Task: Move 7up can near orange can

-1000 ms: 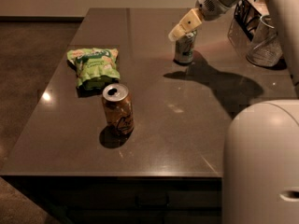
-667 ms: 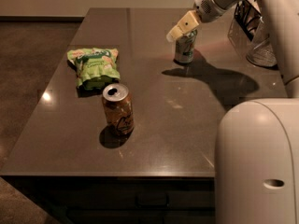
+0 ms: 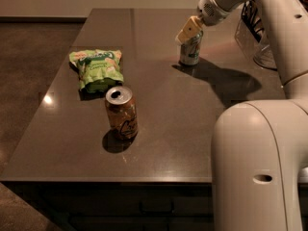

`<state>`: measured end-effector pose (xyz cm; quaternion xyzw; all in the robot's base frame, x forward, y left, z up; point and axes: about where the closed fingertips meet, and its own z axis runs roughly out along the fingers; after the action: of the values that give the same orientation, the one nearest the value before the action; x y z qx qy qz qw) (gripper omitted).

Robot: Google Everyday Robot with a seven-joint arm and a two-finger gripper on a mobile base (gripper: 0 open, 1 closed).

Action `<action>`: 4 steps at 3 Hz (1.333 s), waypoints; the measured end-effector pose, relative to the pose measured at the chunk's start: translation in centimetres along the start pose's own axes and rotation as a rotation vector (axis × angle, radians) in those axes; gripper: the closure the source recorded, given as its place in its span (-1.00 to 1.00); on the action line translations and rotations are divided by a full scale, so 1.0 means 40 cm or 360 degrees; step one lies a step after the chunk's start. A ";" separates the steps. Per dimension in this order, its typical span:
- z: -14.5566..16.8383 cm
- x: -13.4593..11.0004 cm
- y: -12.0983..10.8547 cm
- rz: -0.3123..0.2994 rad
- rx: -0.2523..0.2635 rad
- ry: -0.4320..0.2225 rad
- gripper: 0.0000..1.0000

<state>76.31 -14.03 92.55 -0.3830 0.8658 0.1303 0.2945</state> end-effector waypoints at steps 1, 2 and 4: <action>-0.003 0.003 0.011 -0.0021 -0.0021 0.0026 0.16; -0.030 -0.026 0.072 -0.0140 -0.0088 0.0015 0.64; -0.101 -0.045 0.298 -0.0586 -0.0289 -0.0001 1.00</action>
Offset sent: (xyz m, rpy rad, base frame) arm -0.0616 0.0419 0.0446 -0.0244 -0.0356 0.2254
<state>66.80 -6.79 96.84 -0.5597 0.7659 0.1518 0.2778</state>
